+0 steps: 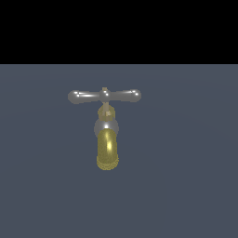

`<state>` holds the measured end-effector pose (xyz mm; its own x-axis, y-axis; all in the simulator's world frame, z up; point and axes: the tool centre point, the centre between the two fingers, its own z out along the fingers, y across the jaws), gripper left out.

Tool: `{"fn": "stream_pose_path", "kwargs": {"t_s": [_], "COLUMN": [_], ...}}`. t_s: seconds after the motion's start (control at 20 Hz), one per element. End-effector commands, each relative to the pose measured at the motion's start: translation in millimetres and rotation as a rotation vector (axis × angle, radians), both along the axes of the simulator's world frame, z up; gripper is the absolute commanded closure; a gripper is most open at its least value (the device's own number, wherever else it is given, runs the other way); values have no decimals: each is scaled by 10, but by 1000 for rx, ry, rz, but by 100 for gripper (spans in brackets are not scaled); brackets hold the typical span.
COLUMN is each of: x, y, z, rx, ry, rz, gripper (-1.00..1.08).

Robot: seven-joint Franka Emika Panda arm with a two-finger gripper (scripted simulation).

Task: Turn on the faucet by rotating a designated handle.

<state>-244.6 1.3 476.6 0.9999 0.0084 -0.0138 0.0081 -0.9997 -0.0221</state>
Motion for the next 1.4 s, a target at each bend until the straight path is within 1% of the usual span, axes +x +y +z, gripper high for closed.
{"fn": "stream_pose_path", "kwargs": {"t_s": [0.0, 0.35, 0.65, 0.9, 1.35], "x": [0, 12, 44, 95, 246], "y": [0, -31, -105, -197, -390], "z": [0, -52, -180, -347, -726], "rx": [0, 0, 0, -1, -2], "ry": [0, 0, -2, -3, -6], "rz": [0, 30, 104, 201, 421], "gripper": [108, 108, 108, 108, 108]}}
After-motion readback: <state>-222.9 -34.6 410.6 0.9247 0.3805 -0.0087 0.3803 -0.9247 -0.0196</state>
